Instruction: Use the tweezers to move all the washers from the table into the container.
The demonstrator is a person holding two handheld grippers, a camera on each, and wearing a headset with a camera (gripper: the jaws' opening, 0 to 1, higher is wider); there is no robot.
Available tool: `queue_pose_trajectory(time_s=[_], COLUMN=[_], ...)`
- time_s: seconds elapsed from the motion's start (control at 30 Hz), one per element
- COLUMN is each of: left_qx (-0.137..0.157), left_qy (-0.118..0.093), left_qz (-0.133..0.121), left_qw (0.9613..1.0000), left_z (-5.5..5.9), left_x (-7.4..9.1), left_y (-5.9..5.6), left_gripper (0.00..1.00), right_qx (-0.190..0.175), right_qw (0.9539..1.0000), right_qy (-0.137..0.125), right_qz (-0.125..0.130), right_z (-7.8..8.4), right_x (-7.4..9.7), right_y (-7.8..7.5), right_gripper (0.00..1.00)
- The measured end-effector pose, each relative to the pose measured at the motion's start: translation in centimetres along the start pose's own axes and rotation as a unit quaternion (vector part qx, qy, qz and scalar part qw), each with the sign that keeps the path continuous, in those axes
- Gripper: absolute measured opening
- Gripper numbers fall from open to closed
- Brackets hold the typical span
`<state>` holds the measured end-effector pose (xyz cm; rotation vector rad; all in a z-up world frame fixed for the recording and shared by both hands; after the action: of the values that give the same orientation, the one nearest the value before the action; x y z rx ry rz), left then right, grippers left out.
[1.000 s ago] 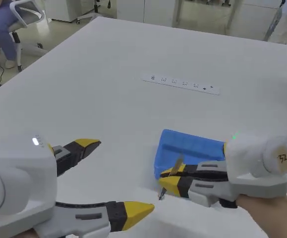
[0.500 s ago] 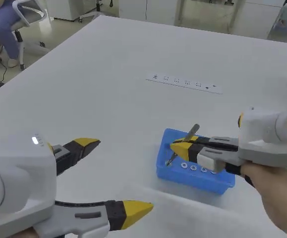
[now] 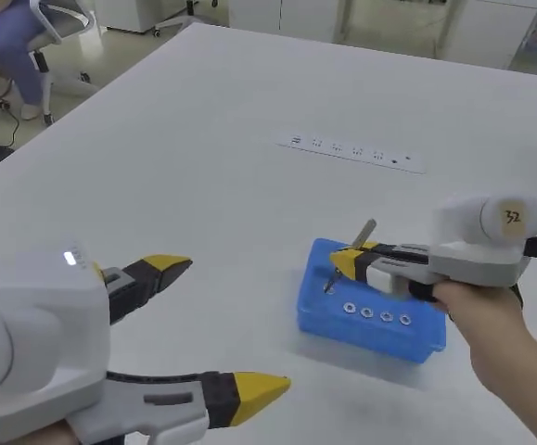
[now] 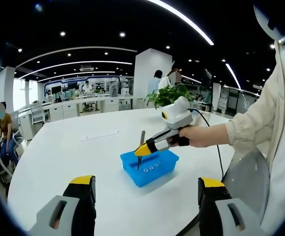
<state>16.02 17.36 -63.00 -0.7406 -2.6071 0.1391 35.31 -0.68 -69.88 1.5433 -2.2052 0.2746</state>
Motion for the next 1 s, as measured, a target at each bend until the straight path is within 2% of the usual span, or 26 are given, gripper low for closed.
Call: queue_pose_trajectory(time_s=[0.27, 0.6, 0.77, 1.0], left_qx=[0.001, 0.001, 0.001, 0.003], left_qy=[0.002, 0.002, 0.002, 0.003], left_qz=[-0.001, -0.002, -0.003, -0.004], left_qw=[1.0000, 1.0000, 1.0000, 1.0000], left_z=[0.1, 0.1, 0.2, 0.2], left_x=[0.0, 0.0, 0.1, 0.1], left_y=[0.1, 0.2, 0.3, 0.3], left_gripper=[0.87, 0.87, 0.87, 0.86], right_qx=[0.029, 0.044, 0.040, 0.028], right_qw=[0.9991, 0.9980, 0.9982, 0.9995], right_qy=[0.029, 0.046, 0.045, 0.013], right_qz=[-0.005, -0.006, -0.004, -0.001], right_z=[0.7, 1.2, 1.2, 0.5], right_x=[-0.8, -0.9, -0.8, 0.6], right_y=[0.4, 0.3, 0.1, 0.5], right_gripper=[0.02, 0.03, 0.03, 0.03])
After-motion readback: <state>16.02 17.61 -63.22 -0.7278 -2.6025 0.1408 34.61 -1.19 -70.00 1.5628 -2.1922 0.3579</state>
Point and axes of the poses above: the centre of the closed fingertips' face, and the gripper's own axes: x roughly backward along the fingers, y roughly to its left, z roughly out of its underside, the point moved 10 cm from there along x, roughly backward along the fingers, and after that the axes turned 9 degrees about x, right-handed, at the moved point
